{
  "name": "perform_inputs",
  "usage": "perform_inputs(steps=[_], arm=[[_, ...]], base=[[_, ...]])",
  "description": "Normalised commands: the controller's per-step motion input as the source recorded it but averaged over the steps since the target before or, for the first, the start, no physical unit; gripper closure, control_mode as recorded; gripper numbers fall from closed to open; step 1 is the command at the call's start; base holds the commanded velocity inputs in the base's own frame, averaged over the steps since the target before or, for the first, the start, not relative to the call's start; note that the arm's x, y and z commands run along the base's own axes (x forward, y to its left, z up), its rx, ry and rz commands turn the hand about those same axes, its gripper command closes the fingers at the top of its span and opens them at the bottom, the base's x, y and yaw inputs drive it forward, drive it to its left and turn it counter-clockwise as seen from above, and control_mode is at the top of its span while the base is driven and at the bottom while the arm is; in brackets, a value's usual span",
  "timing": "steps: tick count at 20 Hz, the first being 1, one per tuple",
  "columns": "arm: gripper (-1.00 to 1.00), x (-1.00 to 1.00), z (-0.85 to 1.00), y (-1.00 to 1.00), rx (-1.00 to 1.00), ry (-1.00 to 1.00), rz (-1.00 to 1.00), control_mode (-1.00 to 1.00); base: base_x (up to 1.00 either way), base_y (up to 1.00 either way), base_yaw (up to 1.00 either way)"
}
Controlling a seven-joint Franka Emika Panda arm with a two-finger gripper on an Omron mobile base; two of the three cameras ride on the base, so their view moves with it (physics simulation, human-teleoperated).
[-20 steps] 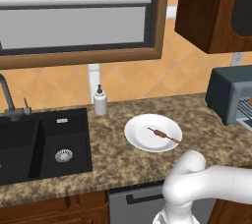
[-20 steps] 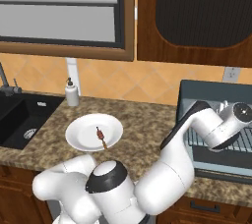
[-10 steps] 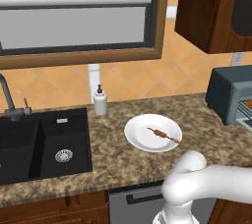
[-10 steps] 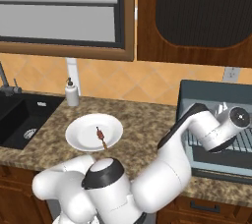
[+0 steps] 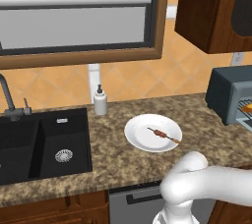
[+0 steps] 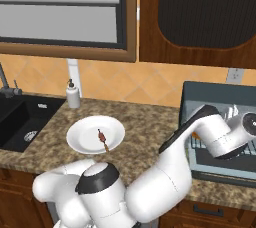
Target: Pick up the kebab skewer and baguette bread, and place them inside the toaster oven. Close the toaster oven door and start by setting the timer.
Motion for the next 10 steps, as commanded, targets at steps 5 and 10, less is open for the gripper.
perform_inputs(steps=[5,10], arm=[[-1.0,-0.93,0.23,0.49,-0.11,0.02,0.07,-1.0],[-1.0,-0.35,0.14,1.0,-0.08,0.14,0.33,-1.0]], base=[[0.0,0.0,0.0],[0.0,0.0,0.0]])
